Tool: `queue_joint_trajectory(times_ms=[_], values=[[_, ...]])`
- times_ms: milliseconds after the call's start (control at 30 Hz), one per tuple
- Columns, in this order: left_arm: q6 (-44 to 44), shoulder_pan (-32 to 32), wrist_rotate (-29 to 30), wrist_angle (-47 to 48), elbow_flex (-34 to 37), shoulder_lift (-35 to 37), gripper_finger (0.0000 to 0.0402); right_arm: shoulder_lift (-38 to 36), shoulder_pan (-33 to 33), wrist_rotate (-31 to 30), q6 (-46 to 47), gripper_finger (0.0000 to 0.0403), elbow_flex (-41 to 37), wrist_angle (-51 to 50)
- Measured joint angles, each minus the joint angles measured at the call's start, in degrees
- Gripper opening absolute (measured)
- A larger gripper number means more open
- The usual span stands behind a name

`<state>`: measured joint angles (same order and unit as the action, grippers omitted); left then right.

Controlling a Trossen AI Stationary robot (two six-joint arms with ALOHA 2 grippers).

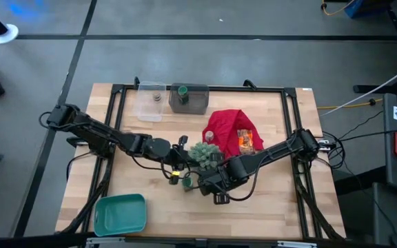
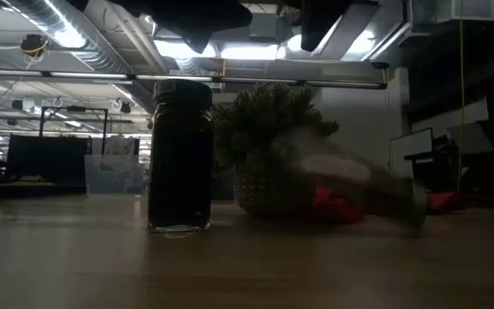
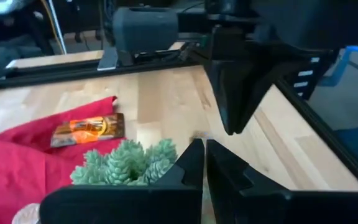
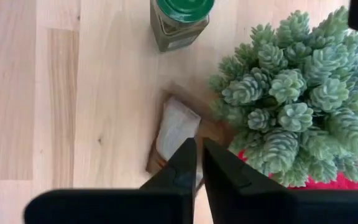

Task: Sort spices by type
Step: Put the bottom orange spice pack into the green bin

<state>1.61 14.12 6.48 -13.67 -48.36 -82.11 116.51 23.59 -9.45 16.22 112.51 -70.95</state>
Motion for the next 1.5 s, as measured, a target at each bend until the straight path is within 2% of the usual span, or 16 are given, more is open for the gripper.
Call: queue_joint_trajectory(times_ms=[233,367,700,900,1233,1500], values=[[2.9,1.2,-0.4,3.4,0.0,0.0,0.0006,0.0,0.0,0.2,0.5,0.0025,0.0,-0.2],[2.8,1.2,-0.4,6.8,0.0,0.0,0.0006,0.0,0.0,2.4,0.9,0.0039,0.0,-2.2],[3.4,1.2,-0.4,8.3,0.0,-0.1,0.0006,0.3,-0.4,6.6,10.8,0.0166,-0.3,-11.5],[3.3,1.3,-0.4,8.4,0.0,-0.1,0.0006,0.5,0.2,7.6,14.0,0.0212,-6.1,-13.0],[2.1,1.2,-0.4,8.3,0.1,-0.1,0.0006,0.5,0.5,9.0,13.5,0.0219,-14.9,-12.1],[-2.5,1.2,-0.3,8.3,0.1,-0.1,0.0006,0.5,0.8,9.1,13.5,0.0218,-20.8,-2.8]])
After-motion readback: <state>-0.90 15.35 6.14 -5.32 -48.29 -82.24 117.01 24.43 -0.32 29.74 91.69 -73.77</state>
